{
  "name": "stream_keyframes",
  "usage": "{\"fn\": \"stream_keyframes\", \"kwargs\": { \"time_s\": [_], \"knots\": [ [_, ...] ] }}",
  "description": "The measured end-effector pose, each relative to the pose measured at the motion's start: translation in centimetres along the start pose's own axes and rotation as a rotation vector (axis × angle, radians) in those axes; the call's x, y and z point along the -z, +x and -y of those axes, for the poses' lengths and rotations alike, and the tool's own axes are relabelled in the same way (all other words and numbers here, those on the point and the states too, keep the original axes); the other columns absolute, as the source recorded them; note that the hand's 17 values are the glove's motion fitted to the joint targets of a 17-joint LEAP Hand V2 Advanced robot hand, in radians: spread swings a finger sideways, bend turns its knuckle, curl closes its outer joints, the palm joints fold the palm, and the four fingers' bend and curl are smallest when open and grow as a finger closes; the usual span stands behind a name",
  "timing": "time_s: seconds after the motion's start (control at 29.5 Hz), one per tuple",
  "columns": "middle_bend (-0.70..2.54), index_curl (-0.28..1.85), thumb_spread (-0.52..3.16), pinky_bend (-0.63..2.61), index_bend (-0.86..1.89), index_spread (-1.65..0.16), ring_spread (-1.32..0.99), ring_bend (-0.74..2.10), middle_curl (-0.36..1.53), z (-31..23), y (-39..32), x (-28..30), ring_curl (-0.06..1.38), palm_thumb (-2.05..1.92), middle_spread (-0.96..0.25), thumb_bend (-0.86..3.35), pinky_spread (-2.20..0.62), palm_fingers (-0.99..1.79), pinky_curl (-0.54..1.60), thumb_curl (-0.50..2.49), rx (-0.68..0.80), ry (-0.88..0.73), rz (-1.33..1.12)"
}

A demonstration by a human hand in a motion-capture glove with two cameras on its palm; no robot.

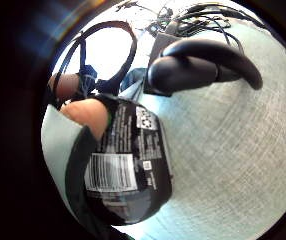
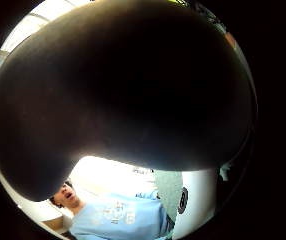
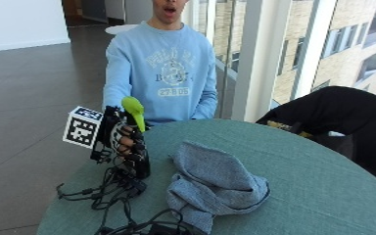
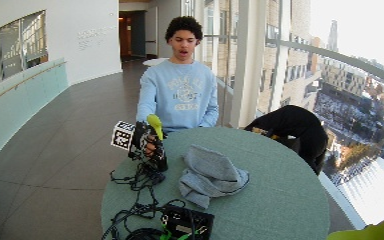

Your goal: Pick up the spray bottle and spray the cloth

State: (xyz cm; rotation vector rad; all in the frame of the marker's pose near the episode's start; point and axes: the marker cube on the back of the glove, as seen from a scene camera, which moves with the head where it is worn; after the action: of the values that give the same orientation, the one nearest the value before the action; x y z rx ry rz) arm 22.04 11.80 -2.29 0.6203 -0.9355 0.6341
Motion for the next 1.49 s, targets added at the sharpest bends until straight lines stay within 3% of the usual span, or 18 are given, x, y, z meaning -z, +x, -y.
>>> {"fn": "stream_keyframes", "kwargs": {
  "time_s": [0.2,0.61,1.49],
  "knots": [
    [0.24,0.37,0.96,0.19,0.16,-0.29,-0.09,0.3,0.41,0.5,-1.1,0.1,0.33,0.91,-0.14,-0.02,0.2,1.09,0.34,0.46,0.007,-0.023,-0.049],
    [0.28,0.38,0.92,0.2,0.13,-0.26,-0.08,0.37,0.43,2.9,-7.1,0.8,0.36,0.94,-0.13,-0.02,0.16,1.15,0.34,0.5,0.0,-0.23,-0.263],
    [0.33,0.4,0.83,0.23,0.15,-0.24,-0.07,0.43,0.46,5.4,-8.1,-2.8,0.38,0.94,-0.11,-0.03,0.12,1.17,0.37,0.56,-0.213,-0.478,-0.527]
  ]
}}
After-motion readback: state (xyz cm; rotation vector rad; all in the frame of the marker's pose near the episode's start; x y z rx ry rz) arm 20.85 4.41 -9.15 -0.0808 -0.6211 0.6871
